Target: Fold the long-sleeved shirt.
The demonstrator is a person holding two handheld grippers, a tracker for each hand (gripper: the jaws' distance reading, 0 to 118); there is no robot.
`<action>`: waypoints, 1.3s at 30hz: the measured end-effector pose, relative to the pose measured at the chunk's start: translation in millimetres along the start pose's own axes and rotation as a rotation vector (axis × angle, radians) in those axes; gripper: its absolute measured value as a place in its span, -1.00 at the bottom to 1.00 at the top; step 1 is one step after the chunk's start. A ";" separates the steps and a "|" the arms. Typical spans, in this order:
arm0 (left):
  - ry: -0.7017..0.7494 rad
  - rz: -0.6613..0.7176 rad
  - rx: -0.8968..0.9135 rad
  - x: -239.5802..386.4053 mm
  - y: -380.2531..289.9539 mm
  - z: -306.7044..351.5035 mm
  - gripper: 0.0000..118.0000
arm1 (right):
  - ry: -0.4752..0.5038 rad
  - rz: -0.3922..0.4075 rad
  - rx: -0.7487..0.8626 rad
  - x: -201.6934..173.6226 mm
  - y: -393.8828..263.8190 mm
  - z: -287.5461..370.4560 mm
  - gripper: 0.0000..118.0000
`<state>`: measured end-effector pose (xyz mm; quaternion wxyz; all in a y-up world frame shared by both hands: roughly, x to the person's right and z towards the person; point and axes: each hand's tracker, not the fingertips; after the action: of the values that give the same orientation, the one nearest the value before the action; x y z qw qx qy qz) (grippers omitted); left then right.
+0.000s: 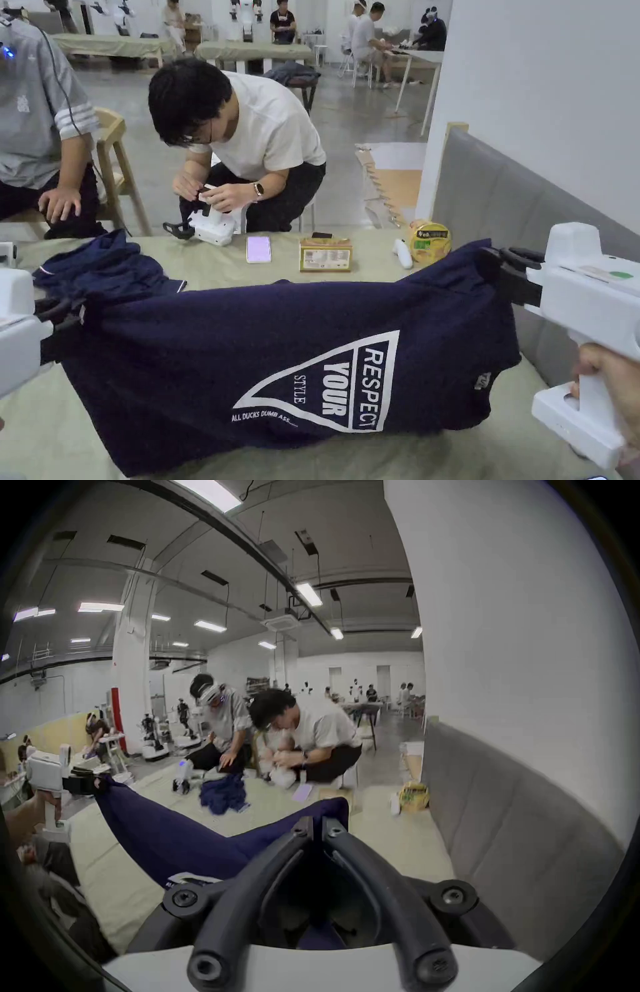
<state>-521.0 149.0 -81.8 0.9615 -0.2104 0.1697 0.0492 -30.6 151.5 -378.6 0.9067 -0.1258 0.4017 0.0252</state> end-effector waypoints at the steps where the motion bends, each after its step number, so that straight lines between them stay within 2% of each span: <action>1: -0.010 0.037 -0.029 6.1 -23.3 10.6 -0.92 | 0.008 -0.010 -0.062 -3.7 -18.6 13.6 -0.96; 3: -0.036 0.033 -0.115 8.2 -63.8 26.2 -0.92 | 0.017 -0.007 -0.120 -13.6 -56.3 38.3 -0.96; 5: -0.070 0.056 -0.199 10.6 -107.7 40.7 -0.92 | 0.017 -0.001 -0.243 -21.6 -98.3 61.0 -0.96; 10: -0.099 0.025 -0.399 19.8 -185.0 70.9 -0.92 | 0.068 -0.096 -0.526 -28.5 -198.7 96.7 -0.96; 14: -0.077 0.041 -0.525 15.6 -229.1 78.4 -0.92 | 0.046 -0.101 -0.685 -34.4 -256.5 105.8 -0.96; 16: -0.084 0.042 -0.578 13.2 -242.6 74.9 -0.92 | 0.057 -0.173 -0.748 -32.8 -272.0 103.0 -0.96; 20: -0.075 0.017 -0.691 14.5 -263.9 63.8 -0.92 | 0.041 -0.132 -0.807 -38.8 -291.4 97.7 -0.96; 22: -0.062 -0.022 -0.677 21.3 -270.0 64.2 -0.92 | 0.031 -0.111 -0.895 -40.6 -301.4 92.2 -0.96; 23: -0.071 -0.013 -0.704 20.2 -272.9 60.2 -0.92 | 0.030 -0.132 -0.950 -41.4 -308.0 89.5 -0.96; 28: -0.041 -0.001 -0.757 23.0 -285.0 44.7 -0.91 | 0.021 -0.165 -0.940 -40.6 -312.5 82.7 -0.94; 29: -0.039 -0.004 -0.785 28.0 -284.4 44.2 -0.88 | 0.020 -0.179 -0.939 -38.5 -311.2 81.4 -0.87; 32: 0.031 0.036 -0.841 28.5 -281.4 37.2 -0.09 | 0.008 -0.226 -0.931 -35.6 -308.5 83.4 -0.23; 33: 0.048 0.031 -0.846 28.1 -280.6 38.3 0.28 | 0.007 -0.213 -0.928 -36.4 -305.5 83.6 0.28; 34: 0.043 0.022 -0.820 27.4 -277.1 39.8 0.45 | -0.003 -0.183 -0.917 -38.0 -300.7 84.7 0.66; 35: 0.024 0.015 -0.747 25.6 -271.4 44.2 0.64 | -0.015 -0.165 -0.879 -37.0 -295.7 87.6 0.90; 36: 0.025 0.044 -0.684 23.9 -264.2 49.8 0.80 | -0.015 -0.155 -0.833 -37.1 -286.9 91.7 0.96; 39: 0.106 0.165 -0.578 14.7 -237.5 65.3 0.83 | -0.033 -0.234 -0.665 -36.3 -249.0 101.8 0.96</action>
<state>-447.8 -38.4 60.9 0.8443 -0.4632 0.2149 0.1626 55.0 -61.9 -234.4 0.8192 -0.4591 0.3398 0.0525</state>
